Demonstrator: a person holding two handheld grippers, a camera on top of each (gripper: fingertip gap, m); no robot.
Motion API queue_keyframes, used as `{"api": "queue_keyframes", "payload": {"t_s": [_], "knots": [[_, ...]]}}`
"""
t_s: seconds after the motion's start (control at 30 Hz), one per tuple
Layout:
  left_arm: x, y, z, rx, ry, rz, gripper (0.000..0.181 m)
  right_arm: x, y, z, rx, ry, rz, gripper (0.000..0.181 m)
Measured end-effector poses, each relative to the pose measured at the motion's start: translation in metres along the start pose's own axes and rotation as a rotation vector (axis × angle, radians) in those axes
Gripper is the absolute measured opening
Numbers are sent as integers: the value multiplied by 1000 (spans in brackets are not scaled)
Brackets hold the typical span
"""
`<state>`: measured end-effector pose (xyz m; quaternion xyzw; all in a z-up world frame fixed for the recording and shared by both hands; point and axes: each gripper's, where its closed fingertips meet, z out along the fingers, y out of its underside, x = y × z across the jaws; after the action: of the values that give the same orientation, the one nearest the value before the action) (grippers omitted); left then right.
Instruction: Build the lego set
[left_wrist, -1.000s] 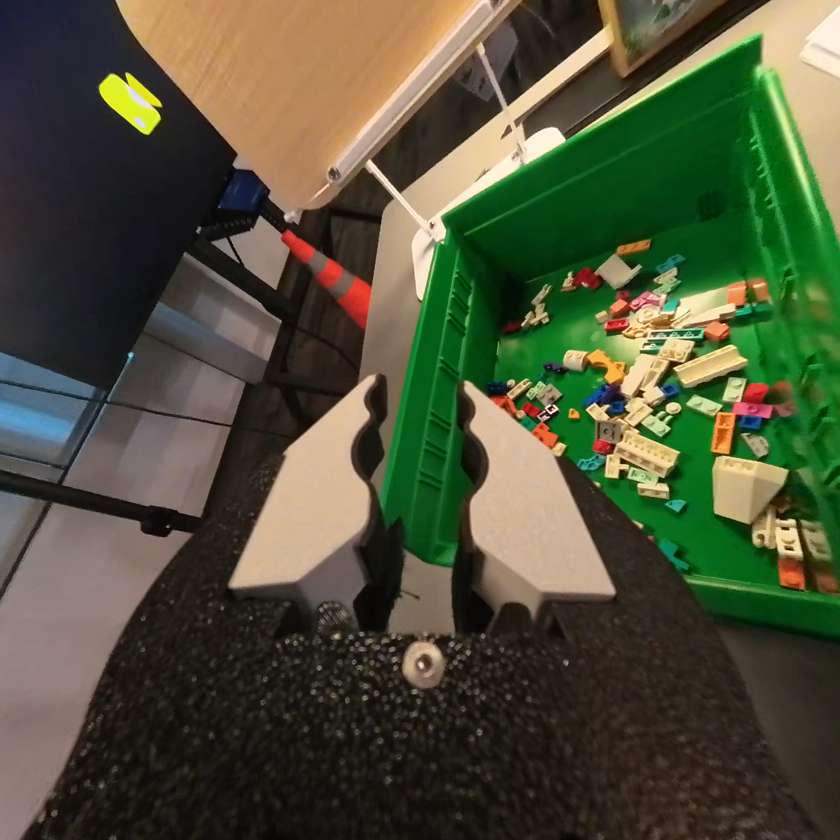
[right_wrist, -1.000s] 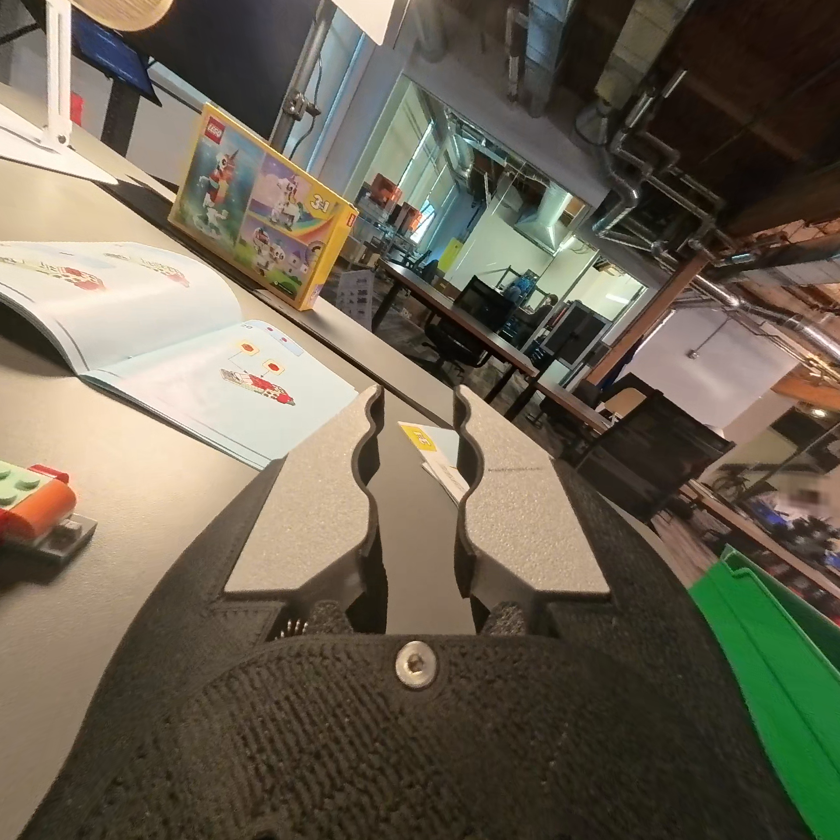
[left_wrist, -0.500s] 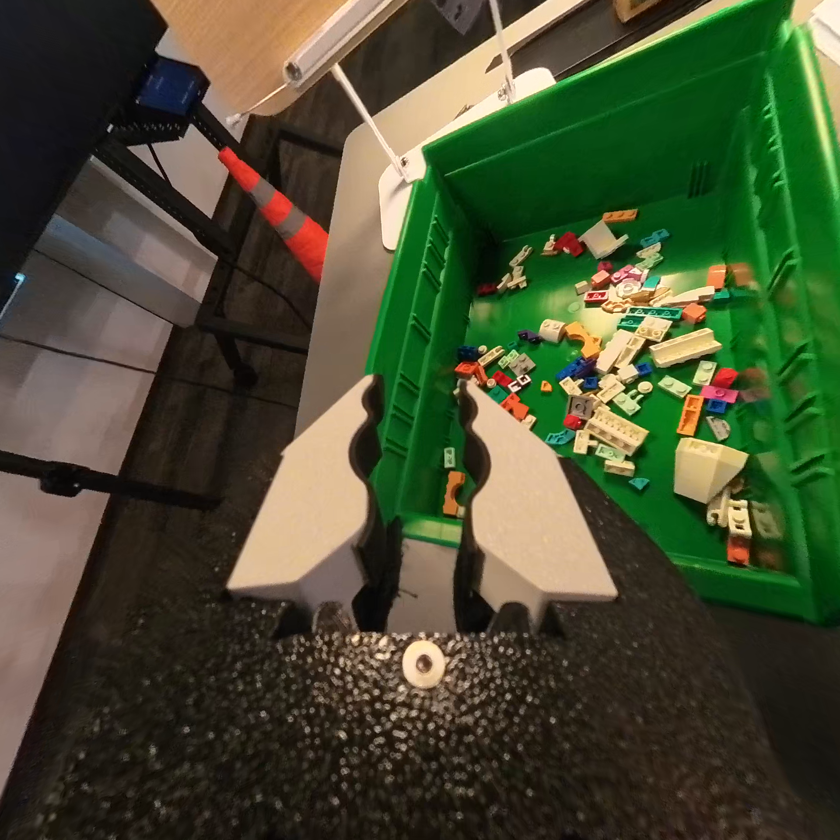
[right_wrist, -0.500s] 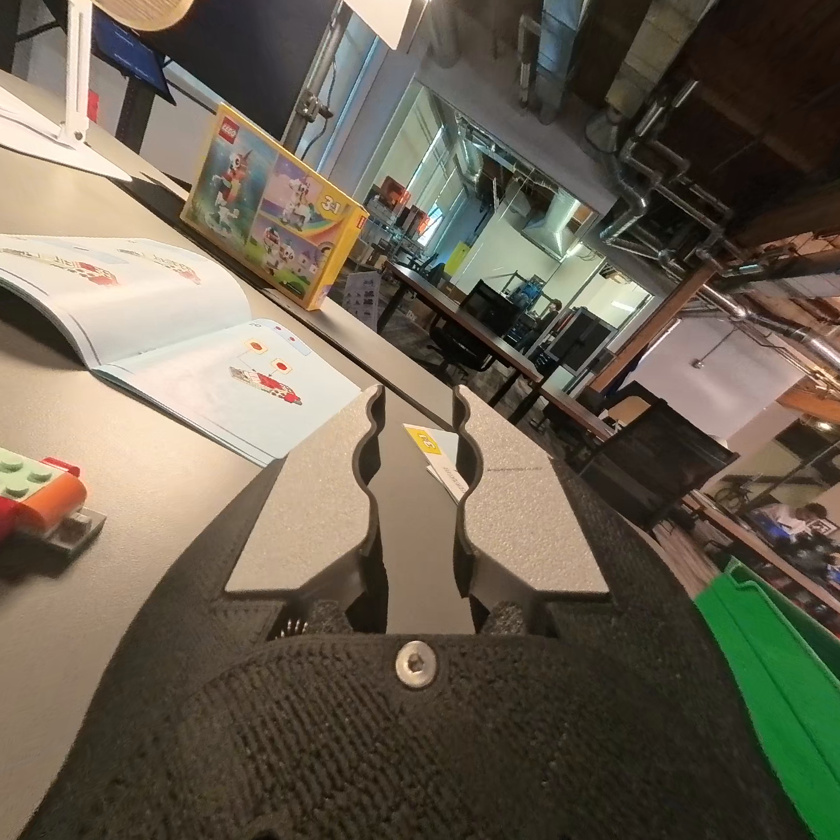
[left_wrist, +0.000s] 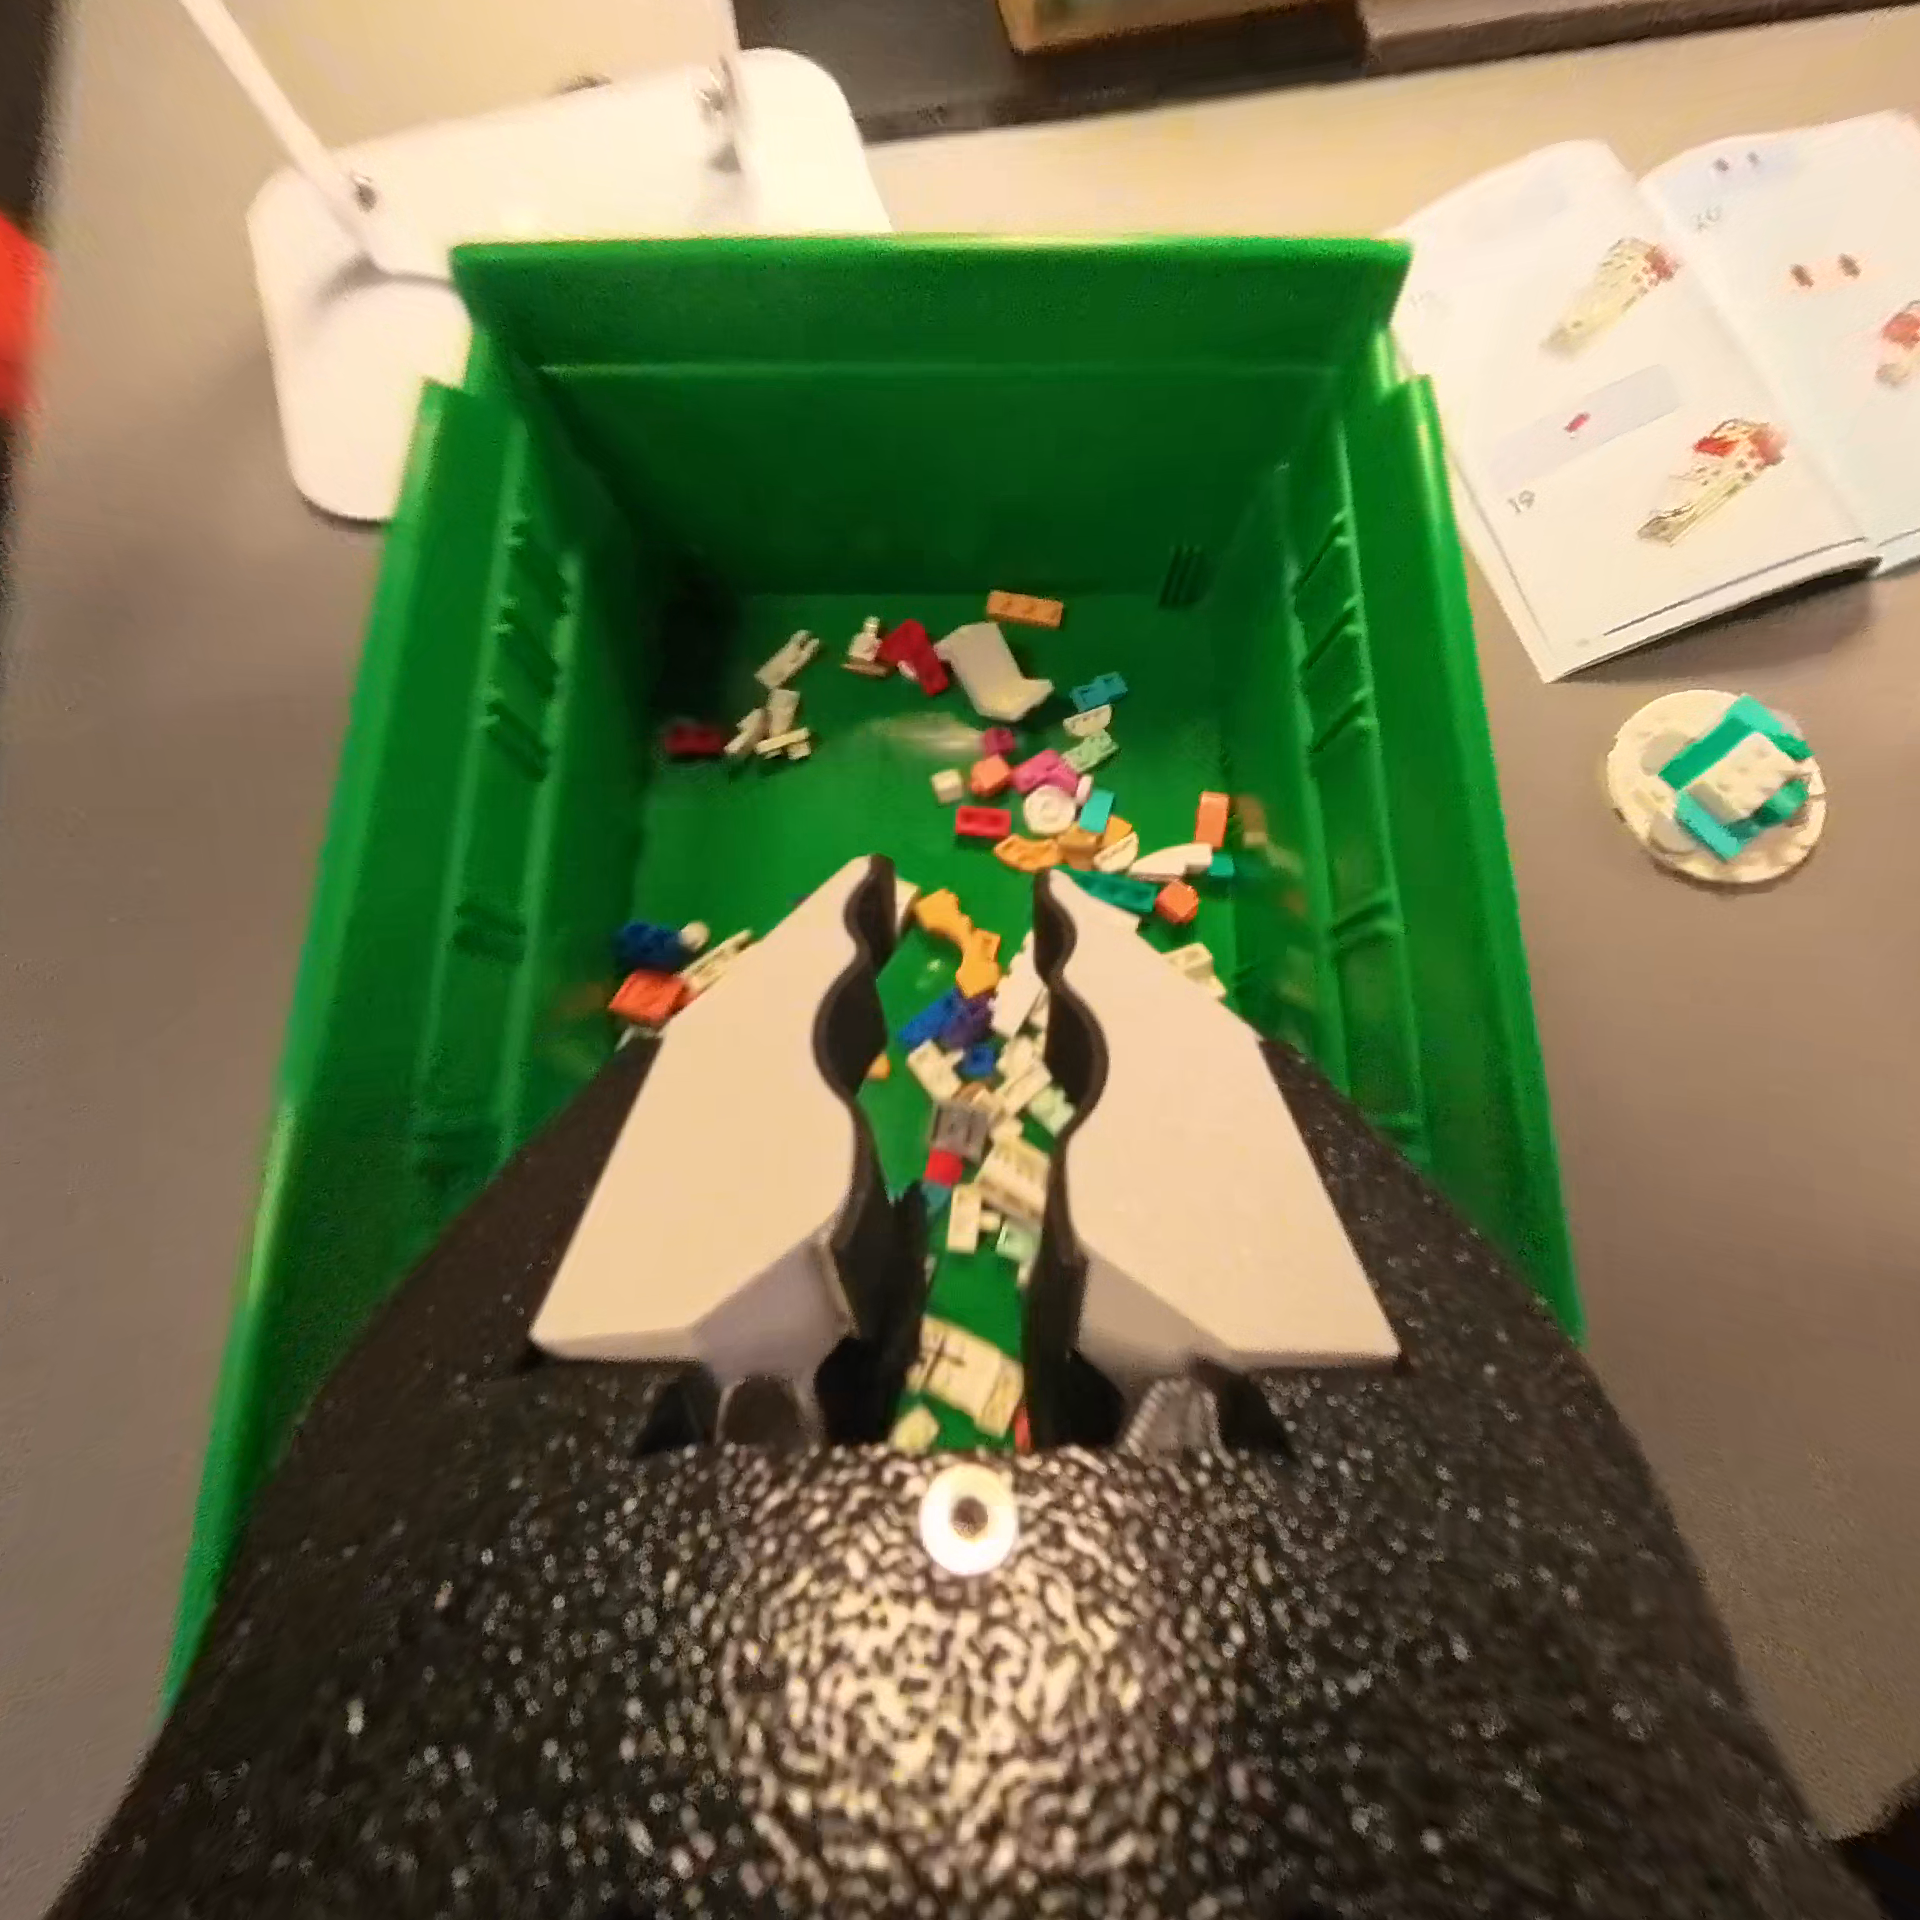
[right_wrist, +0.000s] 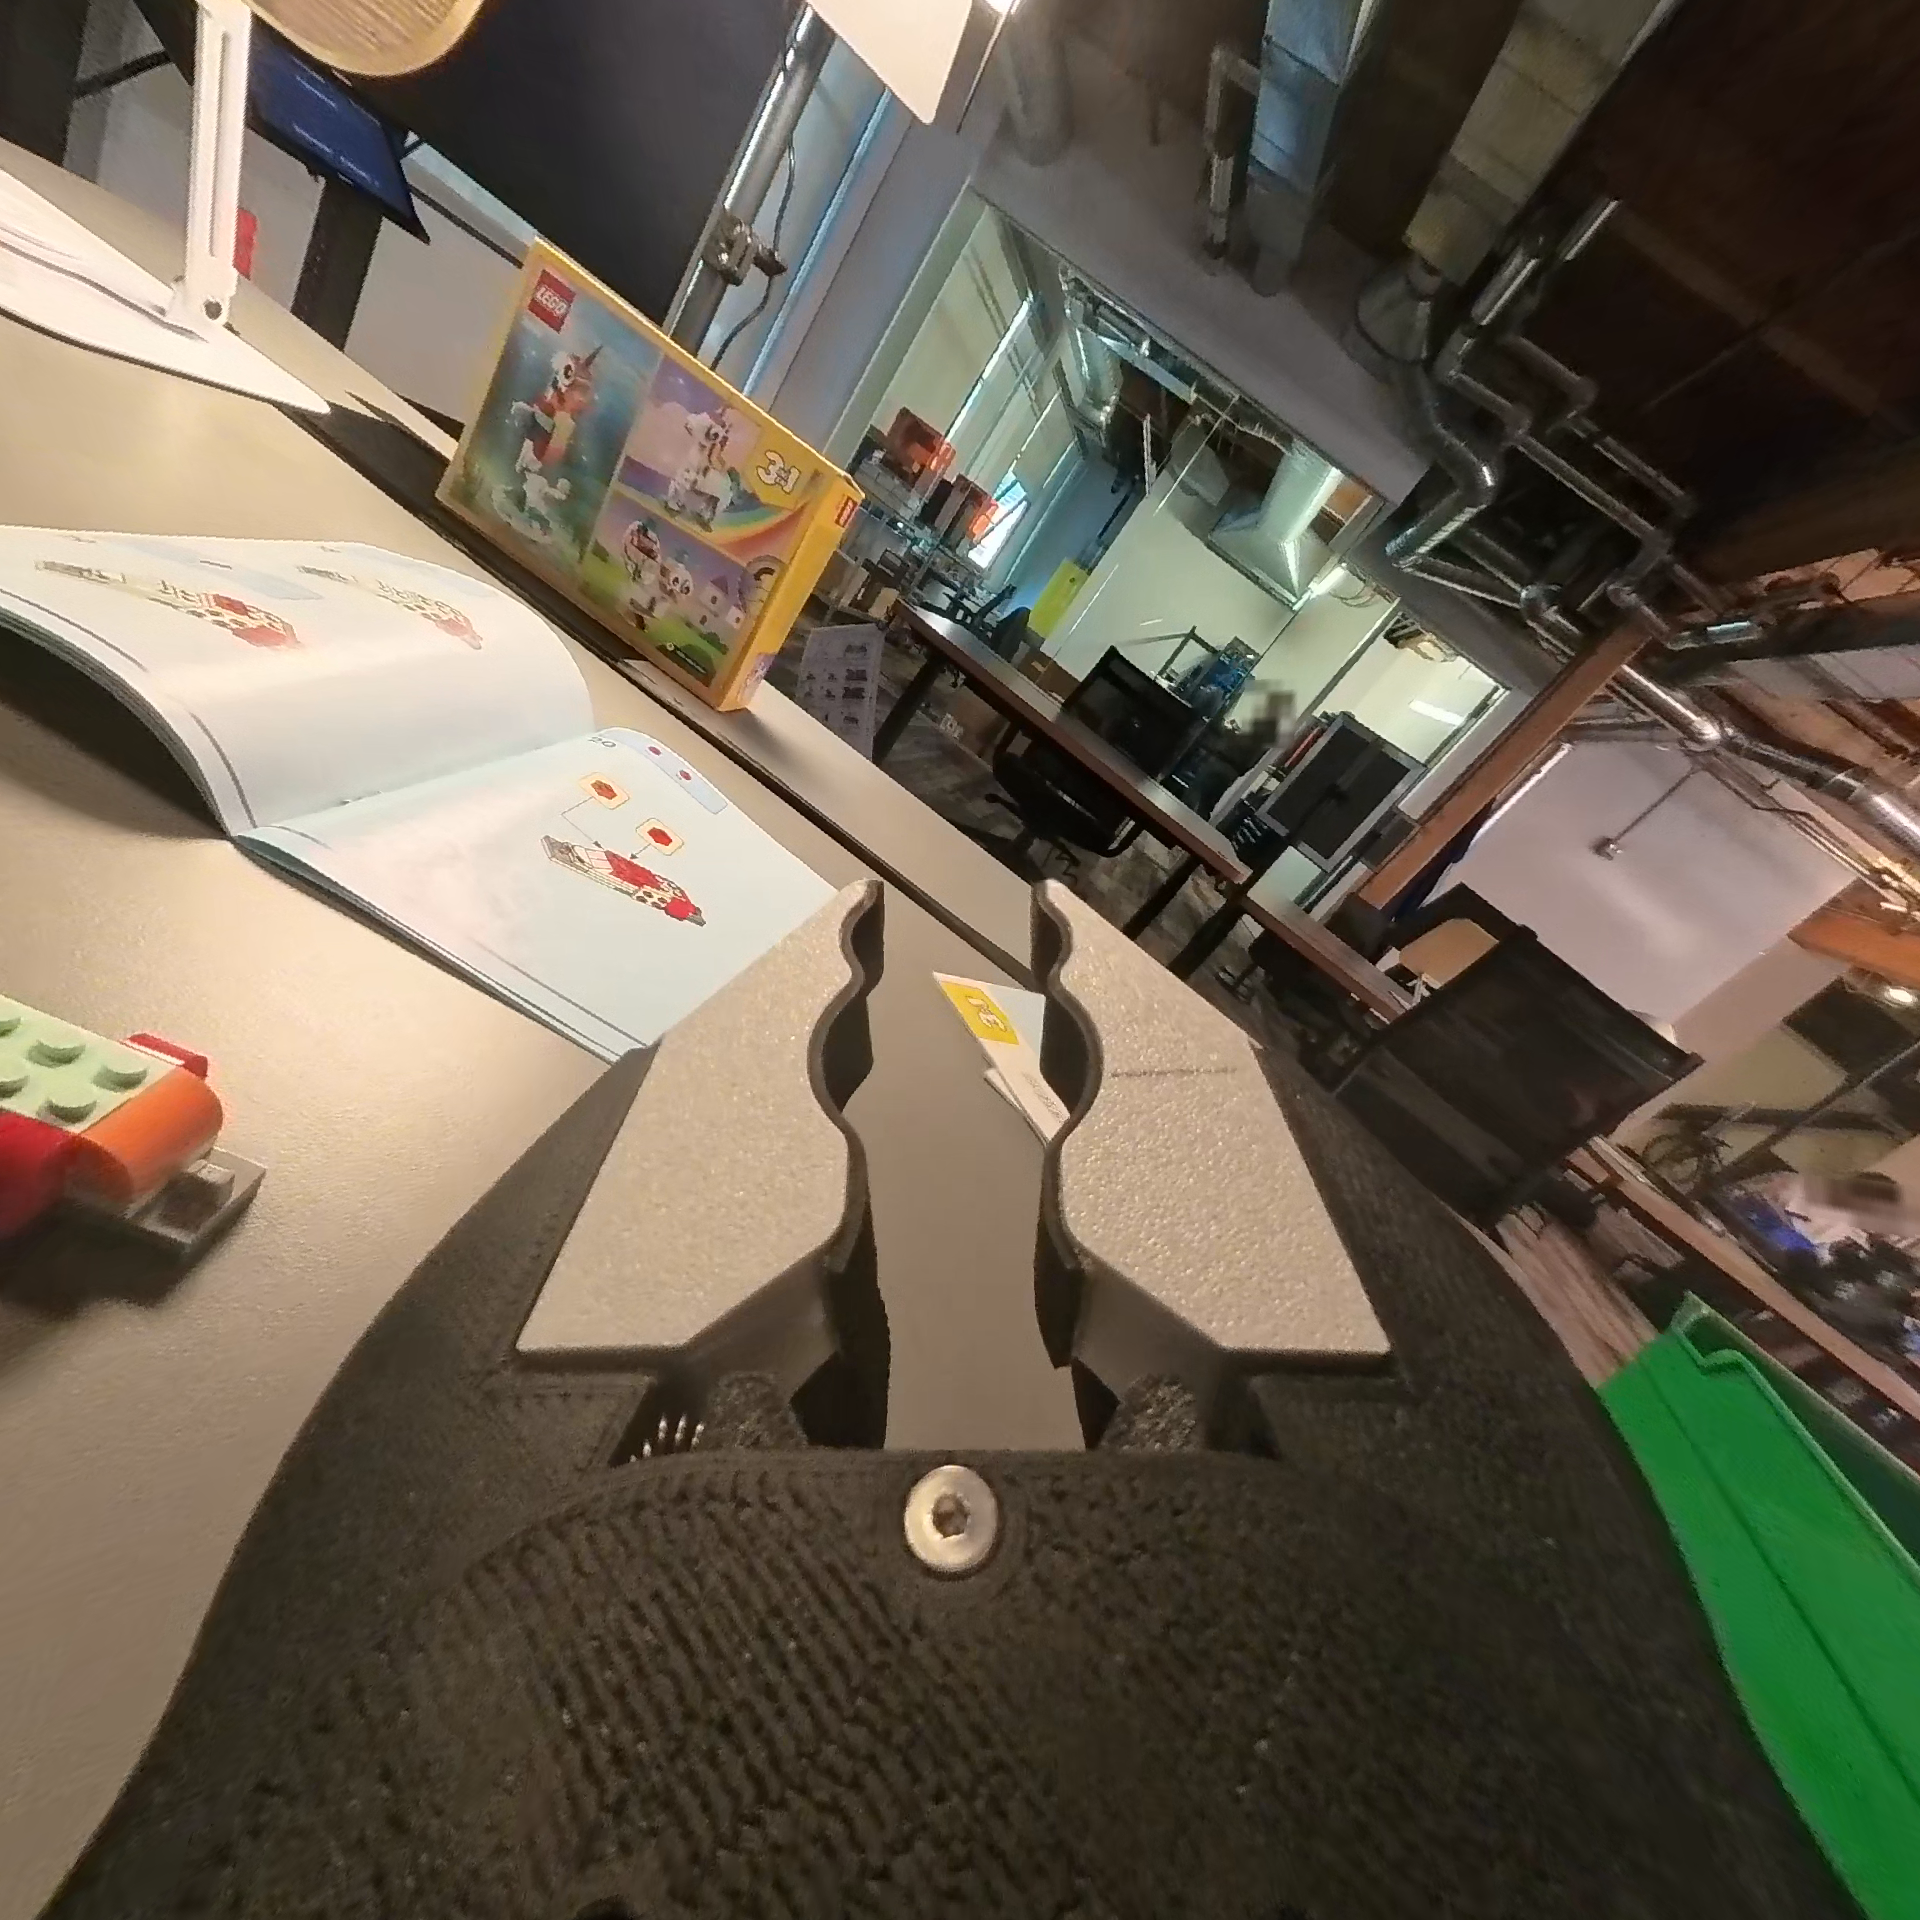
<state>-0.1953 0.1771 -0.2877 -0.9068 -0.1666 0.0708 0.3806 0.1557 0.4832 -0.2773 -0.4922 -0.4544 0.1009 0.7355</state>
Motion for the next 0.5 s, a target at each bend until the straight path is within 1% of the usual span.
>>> {"api": "queue_keyframes", "payload": {"t_s": [0.03,0.07,0.13,0.2,0.23,0.33,0.5], "knots": [[2,-3,13,-21,47,-10,23,0,0,0,2,-2,1,26],[5,-5,26,-47,95,-22,20,-1,0,0,3,-4,1,26],[5,1,50,-156,166,-65,21,-2,-1,0,6,-10,1,26],[4,5,67,-229,196,-98,27,-3,-2,0,12,-19,0,26],[1,8,74,-265,187,-100,32,-4,-2,0,12,-22,-2,26],[-5,17,84,-331,143,-58,32,-5,-3,0,15,-30,-3,24],[0,25,87,-378,140,-2,31,-9,-4,0,19,-48,-12,22]]}}
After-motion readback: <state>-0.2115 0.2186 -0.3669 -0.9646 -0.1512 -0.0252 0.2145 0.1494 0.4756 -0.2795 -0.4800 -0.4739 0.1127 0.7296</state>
